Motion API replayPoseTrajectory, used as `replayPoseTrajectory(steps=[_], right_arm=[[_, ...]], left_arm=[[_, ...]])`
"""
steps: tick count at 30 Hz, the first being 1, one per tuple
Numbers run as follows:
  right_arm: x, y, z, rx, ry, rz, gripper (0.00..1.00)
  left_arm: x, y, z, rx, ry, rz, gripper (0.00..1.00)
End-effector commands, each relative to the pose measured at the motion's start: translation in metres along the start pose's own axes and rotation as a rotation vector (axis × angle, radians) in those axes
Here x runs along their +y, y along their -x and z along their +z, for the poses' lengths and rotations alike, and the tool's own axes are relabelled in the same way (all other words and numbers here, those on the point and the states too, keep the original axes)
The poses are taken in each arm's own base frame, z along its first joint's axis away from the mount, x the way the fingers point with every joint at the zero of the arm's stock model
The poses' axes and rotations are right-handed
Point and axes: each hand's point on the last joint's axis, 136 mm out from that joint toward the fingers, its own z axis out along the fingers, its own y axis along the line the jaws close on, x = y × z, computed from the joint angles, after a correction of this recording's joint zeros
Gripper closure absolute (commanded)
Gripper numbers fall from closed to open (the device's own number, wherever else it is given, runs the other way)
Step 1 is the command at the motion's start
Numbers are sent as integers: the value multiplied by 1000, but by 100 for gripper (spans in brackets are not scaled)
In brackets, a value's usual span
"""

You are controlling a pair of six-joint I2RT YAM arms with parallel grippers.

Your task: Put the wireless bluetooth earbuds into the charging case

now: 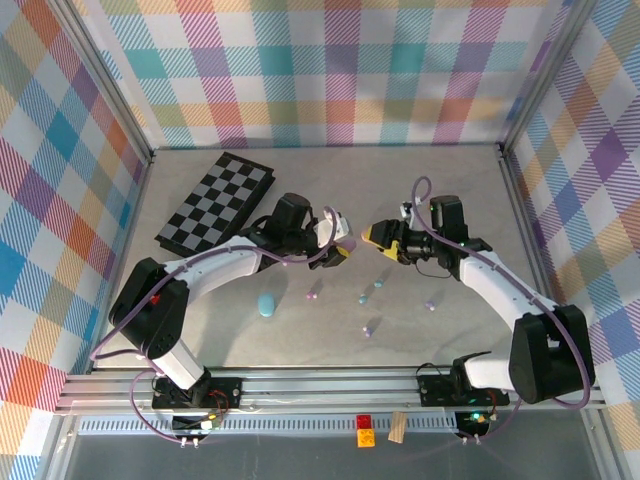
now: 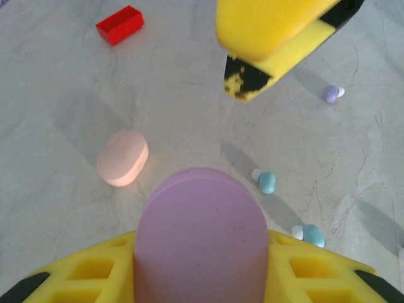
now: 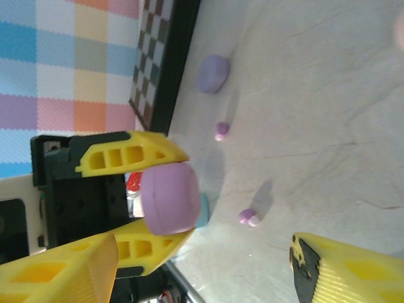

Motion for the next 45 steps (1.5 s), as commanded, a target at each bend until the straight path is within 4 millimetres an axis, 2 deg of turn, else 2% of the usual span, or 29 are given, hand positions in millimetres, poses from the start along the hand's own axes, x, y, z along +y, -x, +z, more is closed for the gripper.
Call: replayPoseTrajectory(steps=[1,4,10,18,26,28,34,39,45], right_arm=[[23,-7,6,44,85,-26,29],[28,-10,14,64,94,-36,31],[29,-13,26,94,104,-36,43],[26,-12,32,92,84,-42,56],[30,-11,29,86,83,-49,82],[33,-11,27,83,90,-54,84],[54,-7,17,83,176,-70,86],[77,4,-3,62,313,-58,88],[117,6,-28,90,474,-45,90]], left_arm=[[-10,27,-9,-87,-16,110,60],[-14,30,-11,-94,-23,117,60],[-20,36,-18,-113,-35,127,60],[-29,38,-22,-117,-71,138,59],[-27,36,-23,-116,-56,134,59],[-25,39,-23,-135,-37,133,54],[-17,52,-36,-289,24,68,26],[-9,71,-61,-493,82,24,16],[-6,90,-80,-656,92,8,10]])
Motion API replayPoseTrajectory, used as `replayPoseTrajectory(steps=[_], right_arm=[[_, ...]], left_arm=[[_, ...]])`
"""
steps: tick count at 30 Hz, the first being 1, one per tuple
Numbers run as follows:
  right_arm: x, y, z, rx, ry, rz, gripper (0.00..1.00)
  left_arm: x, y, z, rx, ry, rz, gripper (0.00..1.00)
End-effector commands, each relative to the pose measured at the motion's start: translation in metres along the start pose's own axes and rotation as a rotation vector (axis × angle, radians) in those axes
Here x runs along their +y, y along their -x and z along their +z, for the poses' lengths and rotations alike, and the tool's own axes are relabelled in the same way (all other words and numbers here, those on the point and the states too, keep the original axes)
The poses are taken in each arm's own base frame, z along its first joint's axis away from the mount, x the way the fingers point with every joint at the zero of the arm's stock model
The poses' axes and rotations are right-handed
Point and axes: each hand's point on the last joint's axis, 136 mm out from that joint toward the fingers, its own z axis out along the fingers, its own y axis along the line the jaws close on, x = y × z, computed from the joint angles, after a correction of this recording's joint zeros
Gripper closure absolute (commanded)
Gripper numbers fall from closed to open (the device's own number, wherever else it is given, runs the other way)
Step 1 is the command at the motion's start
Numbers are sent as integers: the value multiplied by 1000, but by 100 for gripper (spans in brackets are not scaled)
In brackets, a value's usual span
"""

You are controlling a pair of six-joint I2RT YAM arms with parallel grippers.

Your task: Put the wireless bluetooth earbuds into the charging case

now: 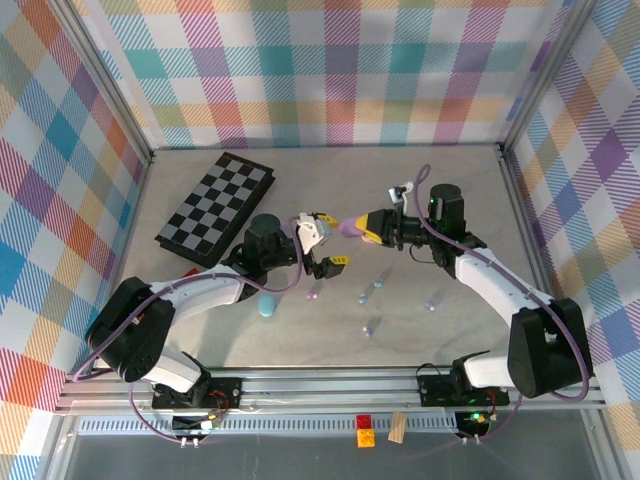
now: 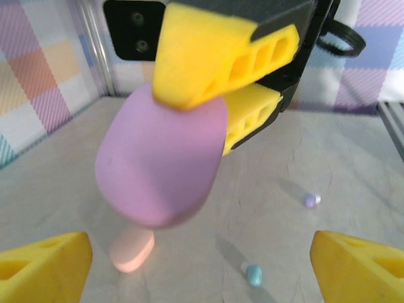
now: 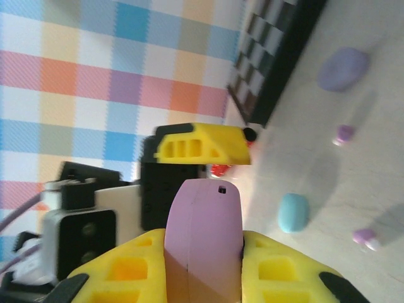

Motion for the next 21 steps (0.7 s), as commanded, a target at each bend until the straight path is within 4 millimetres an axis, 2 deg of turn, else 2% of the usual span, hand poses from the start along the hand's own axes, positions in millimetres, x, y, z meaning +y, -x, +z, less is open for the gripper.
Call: replayPoseTrajectory(steps=[1,3,8,13,21], right_arm=[[47,-7,-8,48,154,-28,90],[58,-7,-11,45,180,-16,91],[77,-1,-15,15,251,28,94],[79,7,-13,-29,298,104,95],[78,1,-10,1,293,149,95]], left_arm=[[3,59,-11,-238,-1,29,9],[6,70,-16,-306,4,23,10],[-1,86,-21,-422,-41,85,20],[-1,86,-18,-420,-48,131,23],[-3,85,-5,-405,-113,156,29]])
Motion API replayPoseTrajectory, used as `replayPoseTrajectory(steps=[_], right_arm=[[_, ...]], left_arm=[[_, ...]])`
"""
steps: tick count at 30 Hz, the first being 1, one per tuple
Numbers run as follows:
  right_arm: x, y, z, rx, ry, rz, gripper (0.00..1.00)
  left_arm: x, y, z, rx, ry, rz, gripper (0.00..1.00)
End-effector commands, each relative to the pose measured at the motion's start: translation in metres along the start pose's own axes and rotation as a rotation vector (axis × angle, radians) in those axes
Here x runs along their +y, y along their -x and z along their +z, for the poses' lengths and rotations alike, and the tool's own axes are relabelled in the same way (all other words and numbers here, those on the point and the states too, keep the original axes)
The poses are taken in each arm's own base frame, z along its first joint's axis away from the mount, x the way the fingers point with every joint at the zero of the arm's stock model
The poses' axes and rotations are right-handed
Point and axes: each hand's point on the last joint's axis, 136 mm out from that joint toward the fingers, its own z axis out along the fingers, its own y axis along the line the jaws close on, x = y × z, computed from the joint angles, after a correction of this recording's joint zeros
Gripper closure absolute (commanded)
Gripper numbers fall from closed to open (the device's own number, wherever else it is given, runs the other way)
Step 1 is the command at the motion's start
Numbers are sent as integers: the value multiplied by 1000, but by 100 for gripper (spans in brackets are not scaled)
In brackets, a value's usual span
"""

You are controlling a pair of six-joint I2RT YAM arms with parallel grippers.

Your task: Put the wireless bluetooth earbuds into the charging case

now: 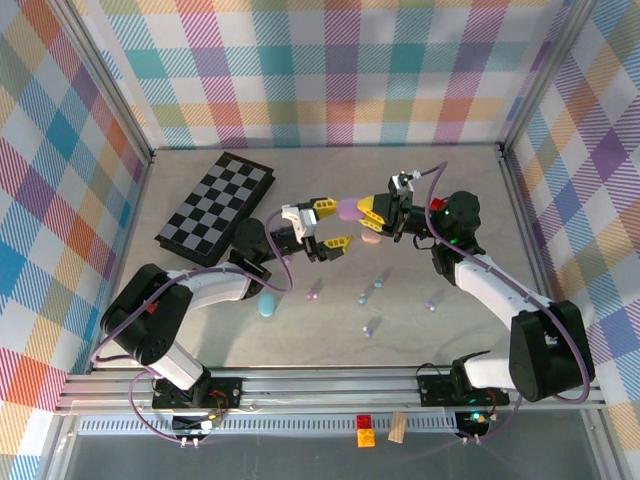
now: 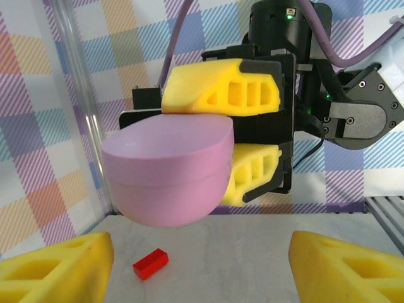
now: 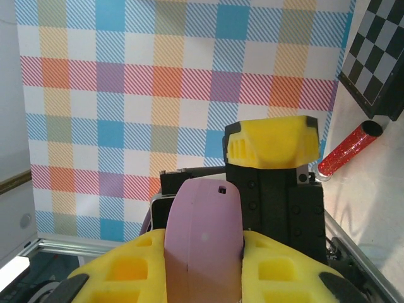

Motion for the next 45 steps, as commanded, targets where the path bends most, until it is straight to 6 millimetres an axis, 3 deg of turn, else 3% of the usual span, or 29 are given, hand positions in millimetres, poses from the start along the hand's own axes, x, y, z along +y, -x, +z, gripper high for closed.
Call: replayPoseTrajectory(steps=[1,12,22,45], right_arm=[[5,-4,1,10,23,3,95],[-7,-7,4,25,-10,51,97],[-12,-5,5,22,-25,50,98],[-15,1,6,5,-30,15,99]], left_arm=[[-4,18,6,-57,-66,64,30],[-8,24,9,-69,-105,49,35],[-8,30,11,-88,-121,16,48],[-10,24,13,-78,-144,-34,55]])
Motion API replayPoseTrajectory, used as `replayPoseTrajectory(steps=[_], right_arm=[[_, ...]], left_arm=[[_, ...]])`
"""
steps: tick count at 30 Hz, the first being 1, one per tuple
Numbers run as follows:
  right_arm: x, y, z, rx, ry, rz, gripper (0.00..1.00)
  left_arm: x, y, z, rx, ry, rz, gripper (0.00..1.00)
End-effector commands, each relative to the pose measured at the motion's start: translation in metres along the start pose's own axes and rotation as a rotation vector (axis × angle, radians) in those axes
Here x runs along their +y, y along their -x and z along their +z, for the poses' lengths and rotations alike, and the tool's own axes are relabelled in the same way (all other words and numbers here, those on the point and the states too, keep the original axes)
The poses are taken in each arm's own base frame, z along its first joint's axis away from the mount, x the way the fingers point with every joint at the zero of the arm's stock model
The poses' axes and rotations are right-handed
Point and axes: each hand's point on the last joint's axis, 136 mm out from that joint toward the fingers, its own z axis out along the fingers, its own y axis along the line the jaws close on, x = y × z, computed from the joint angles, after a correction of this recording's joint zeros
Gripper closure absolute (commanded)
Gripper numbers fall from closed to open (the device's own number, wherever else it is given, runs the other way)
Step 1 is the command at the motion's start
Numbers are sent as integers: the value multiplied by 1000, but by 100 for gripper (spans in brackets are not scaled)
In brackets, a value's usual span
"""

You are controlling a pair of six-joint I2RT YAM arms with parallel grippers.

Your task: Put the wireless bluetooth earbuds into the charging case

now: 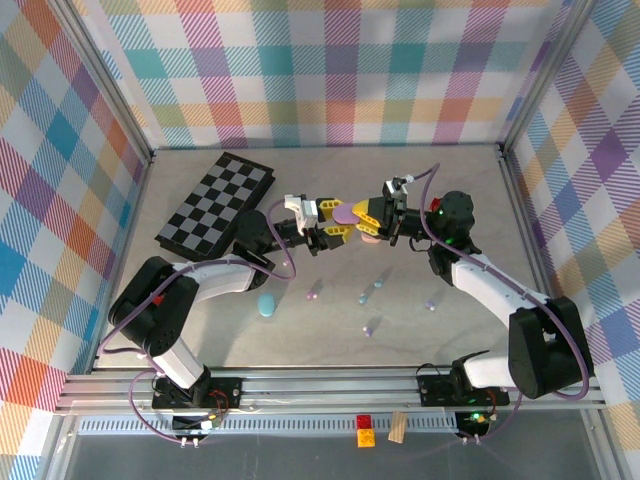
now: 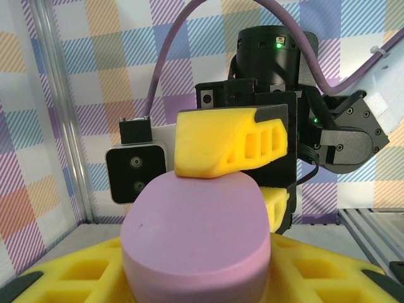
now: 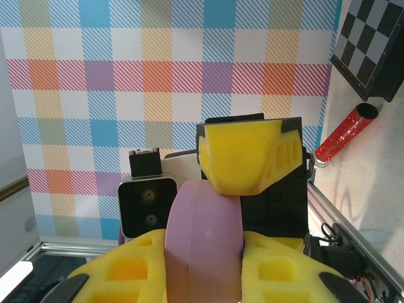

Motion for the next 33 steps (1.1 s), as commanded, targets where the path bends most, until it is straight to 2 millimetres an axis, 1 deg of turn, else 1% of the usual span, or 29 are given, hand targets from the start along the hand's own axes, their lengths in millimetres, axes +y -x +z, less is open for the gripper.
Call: replayPoseTrajectory(steps=[1,8,14,19,21,22,24,26,28,32,33], right_arm=[[-3,4,2,-12,-8,-34,99],[-11,6,2,-18,-25,-30,99],[-10,7,1,-20,-20,-34,99],[-14,7,1,-22,-30,-36,98],[-13,6,1,-24,-31,-44,96],[-12,7,1,-28,-35,-53,91],[-13,7,0,-40,-56,-75,78],[-18,8,-3,-59,-111,-93,64],[-18,7,-6,-77,-158,-142,52],[-15,8,-15,-114,-290,-285,34],[-14,9,-18,-126,-323,-327,32]], left_arm=[[-10,17,4,-49,-72,42,56],[-10,18,4,-49,-79,35,58],[-11,18,4,-48,-84,33,58],[-12,18,5,-48,-91,32,64],[-12,18,5,-48,-90,34,66],[-12,18,4,-46,-89,34,67],[-12,17,4,-42,-86,35,68],[-10,14,3,-33,-78,32,67],[-10,12,2,-22,-76,34,67],[-13,9,-1,7,-74,39,67],[-14,8,-2,14,-75,35,67]])
